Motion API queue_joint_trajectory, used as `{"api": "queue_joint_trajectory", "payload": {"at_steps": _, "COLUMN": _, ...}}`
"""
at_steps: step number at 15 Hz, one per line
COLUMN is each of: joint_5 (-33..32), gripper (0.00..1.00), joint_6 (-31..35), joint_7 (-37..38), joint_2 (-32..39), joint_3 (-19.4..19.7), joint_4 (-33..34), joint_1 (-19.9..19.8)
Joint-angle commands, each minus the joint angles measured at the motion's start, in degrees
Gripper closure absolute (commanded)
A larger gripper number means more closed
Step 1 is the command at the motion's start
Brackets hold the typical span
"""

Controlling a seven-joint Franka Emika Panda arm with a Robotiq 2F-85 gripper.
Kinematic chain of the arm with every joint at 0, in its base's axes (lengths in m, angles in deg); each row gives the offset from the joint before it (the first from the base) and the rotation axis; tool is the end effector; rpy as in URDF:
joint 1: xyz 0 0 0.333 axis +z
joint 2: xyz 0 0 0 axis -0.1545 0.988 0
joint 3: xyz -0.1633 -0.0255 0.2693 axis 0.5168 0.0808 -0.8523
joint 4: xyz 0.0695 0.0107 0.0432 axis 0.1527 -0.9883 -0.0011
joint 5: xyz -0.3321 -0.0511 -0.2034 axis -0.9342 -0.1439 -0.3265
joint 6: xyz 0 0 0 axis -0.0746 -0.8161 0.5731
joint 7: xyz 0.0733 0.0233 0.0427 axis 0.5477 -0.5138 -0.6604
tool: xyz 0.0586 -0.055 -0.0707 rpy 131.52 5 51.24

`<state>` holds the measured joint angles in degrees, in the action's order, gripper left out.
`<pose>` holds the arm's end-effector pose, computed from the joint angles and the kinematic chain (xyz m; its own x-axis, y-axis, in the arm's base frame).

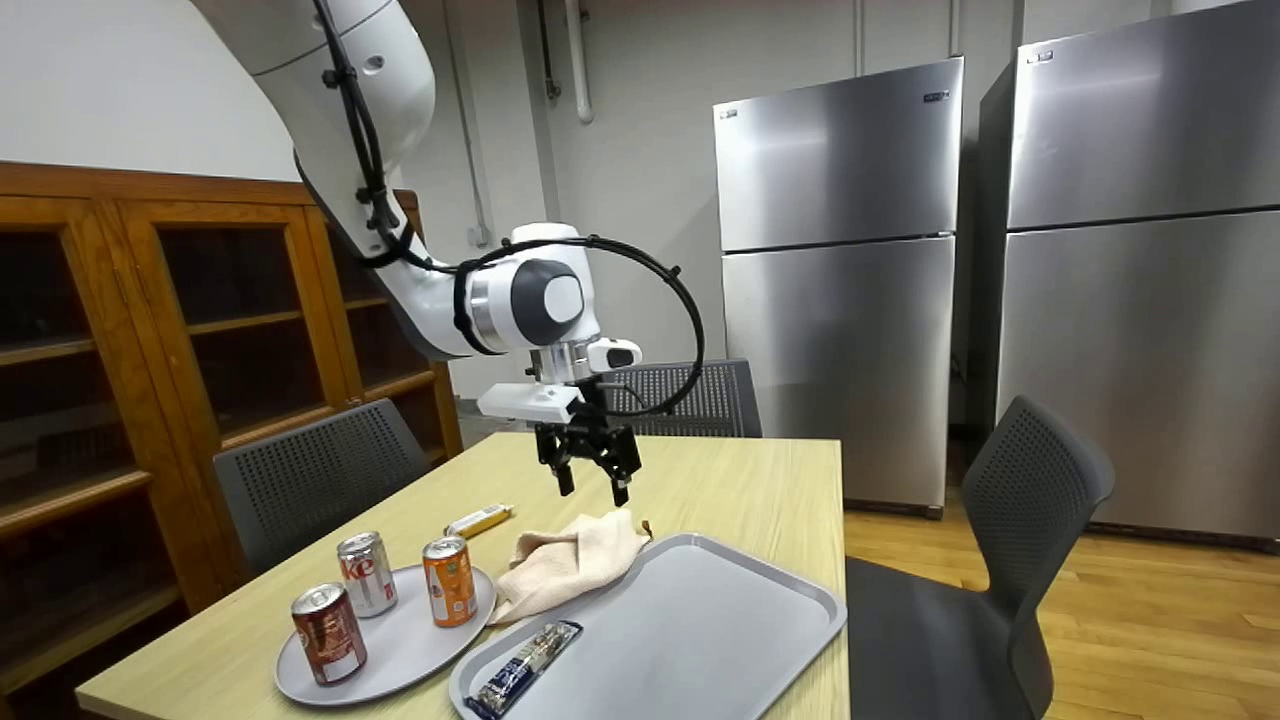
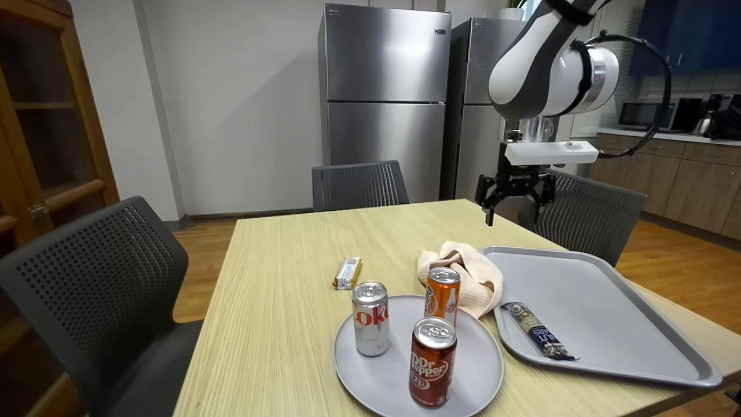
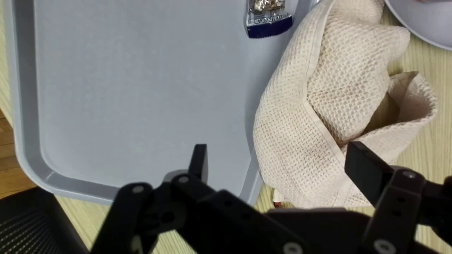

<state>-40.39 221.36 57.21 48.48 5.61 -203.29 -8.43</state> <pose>0.5578 -0.0509 0.2518 0.9744 -0.2218 0.0357 -0.2236 -0.9731 0.0552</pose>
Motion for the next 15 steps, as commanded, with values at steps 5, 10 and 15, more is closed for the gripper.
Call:
{"api": "queue_joint_trajectory", "payload": {"at_steps": 5, "joint_5": 0.06, "gripper": 0.0, "joint_6": 0.93, "joint_7": 0.23, "joint_2": -0.86, "joint_3": -0.45, "joint_4": -1.06, "joint_1": -0.31}}
{"api": "queue_joint_trajectory", "payload": {"at_steps": 10, "joint_5": 2.81, "gripper": 0.0, "joint_6": 4.78, "joint_7": 1.38, "joint_2": -1.75, "joint_3": -0.92, "joint_4": -3.79, "joint_1": -0.41}}
{"api": "queue_joint_trajectory", "payload": {"at_steps": 15, "joint_5": 3.76, "gripper": 0.0, "joint_6": 7.66, "joint_7": 0.84, "joint_2": -3.17, "joint_3": -1.65, "joint_4": -7.75, "joint_1": 0.02}}
